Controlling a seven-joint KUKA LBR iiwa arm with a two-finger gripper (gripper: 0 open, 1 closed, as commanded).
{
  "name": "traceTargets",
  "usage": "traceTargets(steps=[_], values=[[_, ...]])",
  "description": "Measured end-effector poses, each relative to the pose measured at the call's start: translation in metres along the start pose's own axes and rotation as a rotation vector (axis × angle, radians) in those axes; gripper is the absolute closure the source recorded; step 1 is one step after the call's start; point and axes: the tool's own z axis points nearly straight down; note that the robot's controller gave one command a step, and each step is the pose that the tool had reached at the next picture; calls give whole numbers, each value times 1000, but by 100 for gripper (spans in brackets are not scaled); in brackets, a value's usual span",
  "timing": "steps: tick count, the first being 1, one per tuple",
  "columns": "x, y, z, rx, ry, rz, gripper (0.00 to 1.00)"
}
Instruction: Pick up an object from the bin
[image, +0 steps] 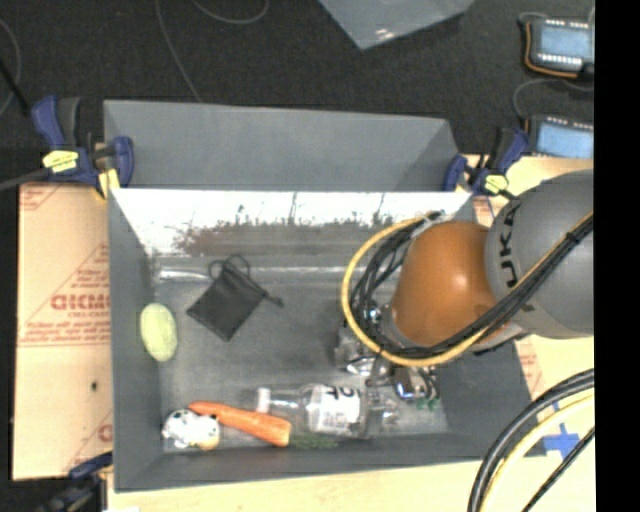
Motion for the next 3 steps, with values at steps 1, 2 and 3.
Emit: traceTargets(steps=[1, 2, 3], values=[[5, 11, 15, 0, 2, -46, 0], [0, 15, -6, -1, -4, 37, 0], [-9, 6, 44, 1, -3, -215, 0]])
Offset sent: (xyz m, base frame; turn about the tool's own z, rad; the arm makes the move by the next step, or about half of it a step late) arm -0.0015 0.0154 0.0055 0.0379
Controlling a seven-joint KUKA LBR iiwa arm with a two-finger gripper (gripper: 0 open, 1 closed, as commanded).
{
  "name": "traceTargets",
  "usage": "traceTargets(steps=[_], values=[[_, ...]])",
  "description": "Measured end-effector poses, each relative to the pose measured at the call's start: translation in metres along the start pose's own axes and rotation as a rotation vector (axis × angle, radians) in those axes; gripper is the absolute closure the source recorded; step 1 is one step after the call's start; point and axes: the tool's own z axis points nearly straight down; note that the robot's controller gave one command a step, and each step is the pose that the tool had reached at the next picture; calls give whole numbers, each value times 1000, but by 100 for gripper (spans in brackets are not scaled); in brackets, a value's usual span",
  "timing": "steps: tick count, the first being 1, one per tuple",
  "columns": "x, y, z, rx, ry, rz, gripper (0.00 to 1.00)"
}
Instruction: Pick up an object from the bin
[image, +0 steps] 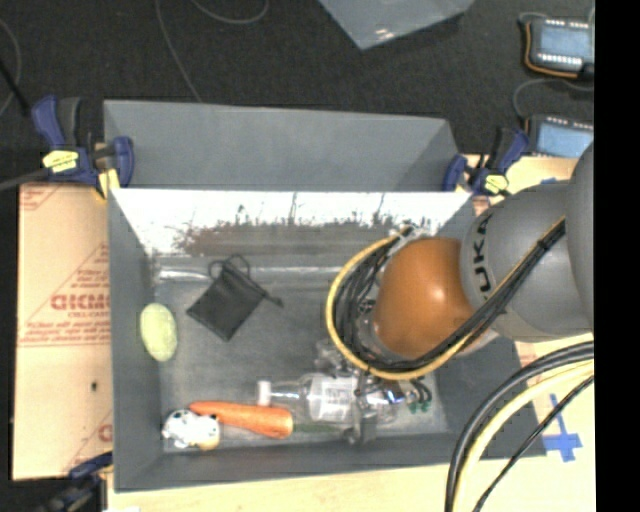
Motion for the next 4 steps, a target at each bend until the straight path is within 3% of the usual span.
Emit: traceTargets(steps=[1, 3, 4], values=[[6, 21, 19, -1, 3, 487, 100], [7, 20, 15, -1, 4, 486, 100], [9, 21, -6, -1, 10, 484, 100]])
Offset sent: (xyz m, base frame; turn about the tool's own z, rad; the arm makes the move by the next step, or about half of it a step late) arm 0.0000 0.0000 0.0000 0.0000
